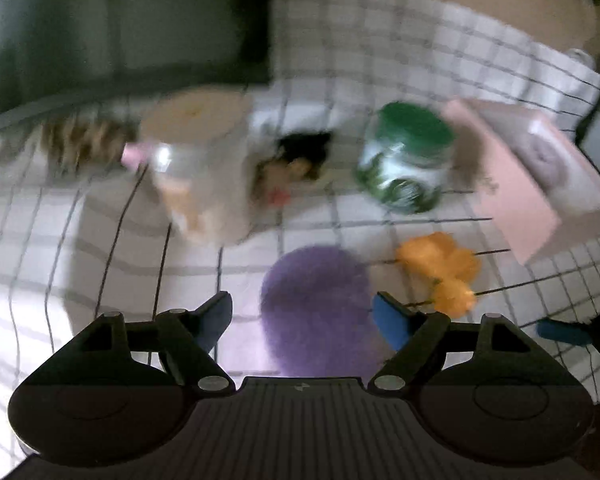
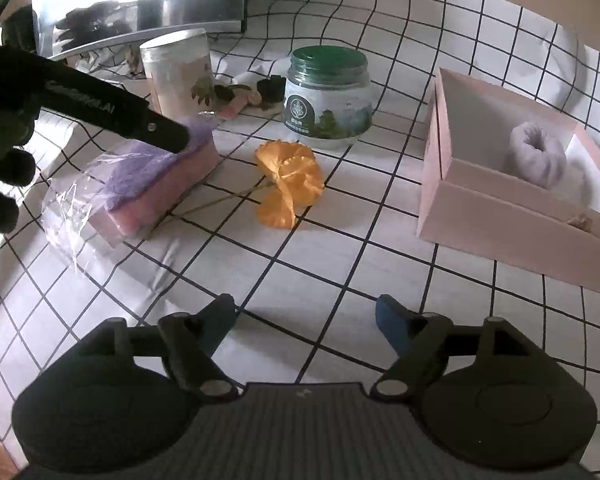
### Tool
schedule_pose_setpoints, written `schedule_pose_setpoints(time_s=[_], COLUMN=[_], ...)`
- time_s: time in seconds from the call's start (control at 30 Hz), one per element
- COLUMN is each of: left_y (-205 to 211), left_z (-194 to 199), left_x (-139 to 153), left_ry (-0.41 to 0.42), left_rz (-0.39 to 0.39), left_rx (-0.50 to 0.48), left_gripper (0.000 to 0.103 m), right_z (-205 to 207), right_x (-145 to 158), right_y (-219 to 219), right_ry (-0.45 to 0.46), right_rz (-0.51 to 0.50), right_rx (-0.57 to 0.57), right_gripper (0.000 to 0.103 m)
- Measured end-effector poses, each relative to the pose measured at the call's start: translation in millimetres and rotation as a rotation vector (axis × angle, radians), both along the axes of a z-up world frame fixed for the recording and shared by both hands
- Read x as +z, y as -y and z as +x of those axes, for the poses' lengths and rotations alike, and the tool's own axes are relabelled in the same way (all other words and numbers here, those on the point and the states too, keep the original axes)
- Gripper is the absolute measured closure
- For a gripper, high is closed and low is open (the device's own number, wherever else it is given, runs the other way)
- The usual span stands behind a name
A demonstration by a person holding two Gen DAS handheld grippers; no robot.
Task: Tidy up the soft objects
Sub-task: 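Grasp the purple wrapped sponge with the left gripper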
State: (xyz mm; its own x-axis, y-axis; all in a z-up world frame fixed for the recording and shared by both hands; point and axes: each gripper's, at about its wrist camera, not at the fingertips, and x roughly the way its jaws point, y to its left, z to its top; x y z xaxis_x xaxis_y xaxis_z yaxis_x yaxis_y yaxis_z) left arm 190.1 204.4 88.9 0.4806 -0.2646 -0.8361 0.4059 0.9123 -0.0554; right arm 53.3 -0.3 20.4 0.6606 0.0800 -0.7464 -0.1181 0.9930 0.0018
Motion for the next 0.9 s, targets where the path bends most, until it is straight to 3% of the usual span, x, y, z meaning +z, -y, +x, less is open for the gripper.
schedule_pose_setpoints(time_s=[0.17, 0.27, 0.3, 0.37, 0.4, 0.5, 0.57, 0.6, 0.63, 0.7, 0.8, 0.9], left_y=[7.4, 18.4, 21.5, 21.7, 21.3, 16.7, 8.0, 1.6, -5.2, -22.0, -45.1, -66.3], left_z=[11.8, 13.7, 15.4, 20.1, 22.1, 21.7, 15.0, 13.4, 12.1, 10.7, 7.1, 2.9], left_x=[-18.7, -24.4, -24.9, -27.3, -29.2, -26.6, -16.6, -10.4, -4.0, 8.4, 21.1, 26.9], left_ry=[-0.090, -0.083, -0.086, -0.095, -0.083, -0.037, 0.039, 0.067, 0.086, 0.087, 0.084, 0.082], left_rz=[-0.045, -0.028, -0.031, -0.049, -0.058, -0.088, -0.106, -0.119, -0.141, -0.189, -0.196, -0.198], left_rx=[-0.012, -0.047, -0.054, -0.059, -0.065, -0.080, -0.077, -0.068, -0.055, -0.027, 0.008, 0.034], left_gripper=[0.019, 0.019, 0.019, 0.020, 0.026, 0.027, 0.028, 0.028, 0.028, 0.028, 0.028, 0.028], right_z=[-2.1, -3.0, -3.3, -5.3, -6.2, -4.4, -1.4, 1.1, 3.4, 9.7, 30.9, 60.6], right_x=[-1.1, -2.9, -4.4, -6.9, -6.7, -4.9, -2.3, 1.6, 6.0, 20.8, 34.1, 34.6], right_y=[-0.2, -0.7, -1.9, -6.6, -7.6, -9.7, -8.1, -6.4, -4.4, -2.7, -10.8, -19.6], right_ry=[0.016, 0.018, 0.016, 0.012, 0.010, -0.011, -0.035, -0.042, -0.032, 0.032, 0.095, 0.100], right_rz=[0.003, 0.008, 0.013, 0.003, 0.007, 0.001, 0.002, 0.013, 0.035, 0.057, 0.015, 0.003], right_rx=[-0.004, -0.002, 0.002, -0.010, -0.027, -0.031, -0.015, -0.014, -0.016, -0.044, -0.054, -0.065], right_gripper=[0.019, 0.010, 0.001, 0.000, 0.000, 0.000, 0.004, 0.015, 0.017, 0.017, 0.017, 0.029])
